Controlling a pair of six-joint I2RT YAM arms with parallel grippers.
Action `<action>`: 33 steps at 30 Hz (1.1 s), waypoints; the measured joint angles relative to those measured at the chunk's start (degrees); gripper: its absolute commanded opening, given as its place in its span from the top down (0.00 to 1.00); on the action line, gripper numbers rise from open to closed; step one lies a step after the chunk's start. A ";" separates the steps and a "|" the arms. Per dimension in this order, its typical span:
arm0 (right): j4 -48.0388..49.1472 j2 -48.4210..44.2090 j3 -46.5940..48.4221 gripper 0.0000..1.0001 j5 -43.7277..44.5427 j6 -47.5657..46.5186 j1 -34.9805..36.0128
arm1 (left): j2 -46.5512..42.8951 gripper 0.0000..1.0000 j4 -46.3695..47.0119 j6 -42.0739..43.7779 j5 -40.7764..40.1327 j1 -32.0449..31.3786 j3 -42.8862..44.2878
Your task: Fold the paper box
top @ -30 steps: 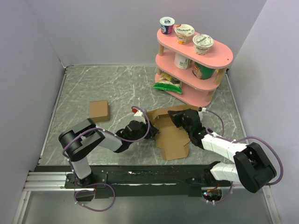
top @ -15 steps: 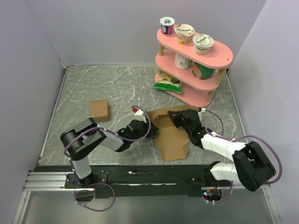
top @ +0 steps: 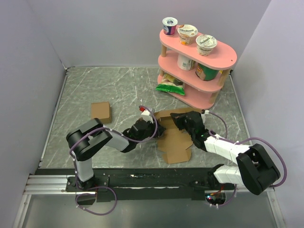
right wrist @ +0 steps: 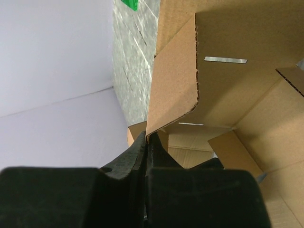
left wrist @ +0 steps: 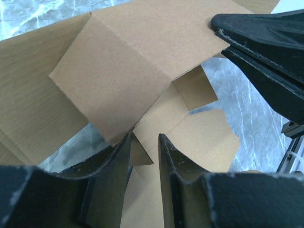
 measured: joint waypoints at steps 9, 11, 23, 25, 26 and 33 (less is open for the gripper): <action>-0.20 0.00 -0.04 1.00 0.13 0.20 0.00 | -1.38 0.35 0.57 2.47 0.33 -0.02 -1.92; -0.15 0.00 -0.09 1.00 0.00 0.44 0.00 | -4.13 0.30 -0.55 4.24 0.46 -0.09 -3.74; 0.04 -0.02 -0.68 1.00 -0.09 1.09 -0.11 | -23.26 0.46 -10.88 16.13 4.33 1.44 -7.87; -0.11 -0.50 -1.20 1.00 -0.09 1.11 -0.48 | -23.17 0.50 -12.87 16.20 5.44 3.02 -6.69; -0.37 -0.94 -1.38 1.00 -0.07 0.98 -0.68 | -23.08 0.50 -13.57 16.31 5.79 3.61 -6.21; -2.45 -4.20 -1.73 1.00 0.24 0.20 -1.33 | -20.46 0.58 -13.27 15.61 10.64 7.56 -3.10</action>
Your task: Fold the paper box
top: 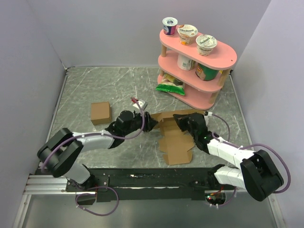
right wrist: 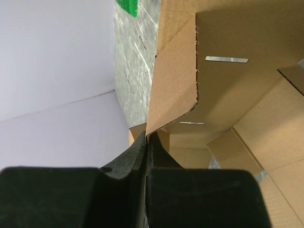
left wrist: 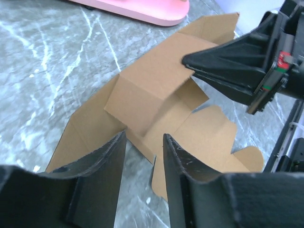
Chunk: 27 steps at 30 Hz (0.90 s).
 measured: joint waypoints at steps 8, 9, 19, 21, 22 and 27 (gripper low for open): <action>-0.83 -0.72 -0.98 1.00 -0.07 0.02 -1.16 | 9.73 0.58 1.97 -1.81 10.93 5.01 4.00; -0.81 -0.76 -1.01 1.00 -0.07 0.02 -1.20 | 10.78 0.59 2.27 -1.95 12.31 5.44 4.42; -0.94 -0.87 -1.16 1.00 0.13 0.00 -1.95 | 16.11 0.58 2.64 -2.01 18.40 6.47 8.57; -0.90 -0.79 -1.16 1.00 0.11 0.02 -1.95 | 16.50 0.57 2.67 -2.01 18.80 6.54 8.81; -0.81 -0.72 -1.16 1.00 0.09 0.02 -1.97 | 16.87 0.57 2.73 -2.03 19.17 6.58 8.96; -0.66 0.09 -1.16 1.00 -0.02 0.11 -2.12 | 20.57 0.57 2.62 -1.95 22.40 6.71 11.87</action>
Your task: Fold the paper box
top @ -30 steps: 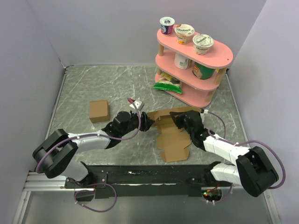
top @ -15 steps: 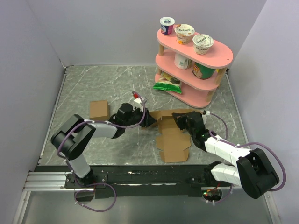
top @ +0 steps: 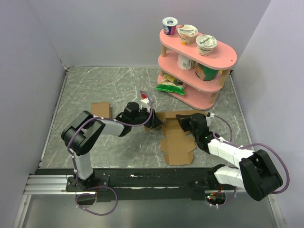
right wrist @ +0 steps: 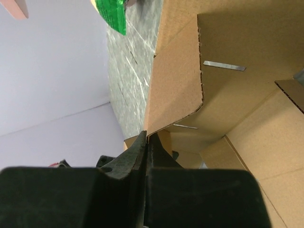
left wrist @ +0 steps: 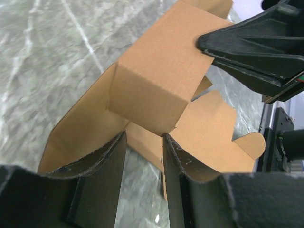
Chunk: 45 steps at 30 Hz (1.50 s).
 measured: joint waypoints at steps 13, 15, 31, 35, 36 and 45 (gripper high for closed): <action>1.88 1.55 0.02 1.00 -0.59 0.76 -0.11 | 4.22 0.52 -1.81 3.17 5.27 0.02 5.55; 2.12 1.75 0.02 1.00 -0.72 0.90 -0.11 | 4.22 0.45 -1.88 3.19 5.20 0.02 5.55; -0.57 -0.57 -0.11 1.00 -1.99 0.50 -2.05 | -17.57 0.09 -5.22 5.97 2.12 8.17 -7.54; -0.66 -0.74 -0.11 1.00 -2.36 0.24 -2.19 | -18.25 0.09 -6.54 5.90 -2.58 10.93 -7.69; -0.70 -0.79 -0.11 1.00 -2.43 0.11 -2.19 | -17.73 0.10 -7.65 5.90 -4.22 11.21 -7.32; -0.79 -0.81 -0.11 1.00 -2.67 -0.17 -2.19 | -2.93 0.16 -11.58 5.73 -10.40 12.07 -0.85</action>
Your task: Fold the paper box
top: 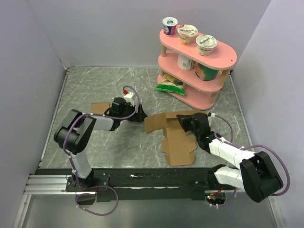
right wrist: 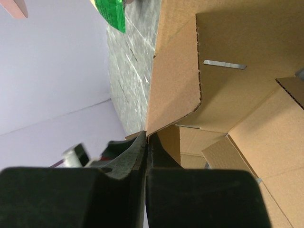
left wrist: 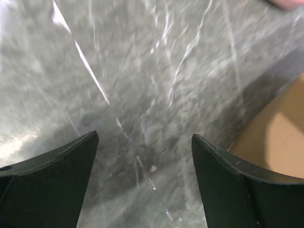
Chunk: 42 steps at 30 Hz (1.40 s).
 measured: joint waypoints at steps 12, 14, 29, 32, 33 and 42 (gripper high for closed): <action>-0.07 0.00 0.00 1.00 0.09 0.04 0.00 | 2.64 0.16 6.84 -0.04 4.76 -8.94 -0.61; -0.15 0.00 0.00 1.00 0.11 0.04 0.00 | 2.67 0.16 8.55 -0.31 5.16 -9.75 -1.27; 0.37 0.52 0.00 1.00 0.07 0.11 -0.02 | 2.99 0.13 16.76 -2.73 4.20 -15.08 -2.71; 0.57 0.68 0.00 1.00 0.07 0.15 -0.02 | 2.99 0.11 18.73 -3.28 3.80 -15.41 -3.06; 0.61 0.70 0.00 1.00 0.04 0.20 -0.02 | 2.99 0.11 19.50 -3.50 3.76 -15.50 -3.39; 0.66 0.70 0.00 1.00 0.04 0.26 -0.02 | 3.08 0.11 24.30 -5.79 3.37 -15.54 -5.62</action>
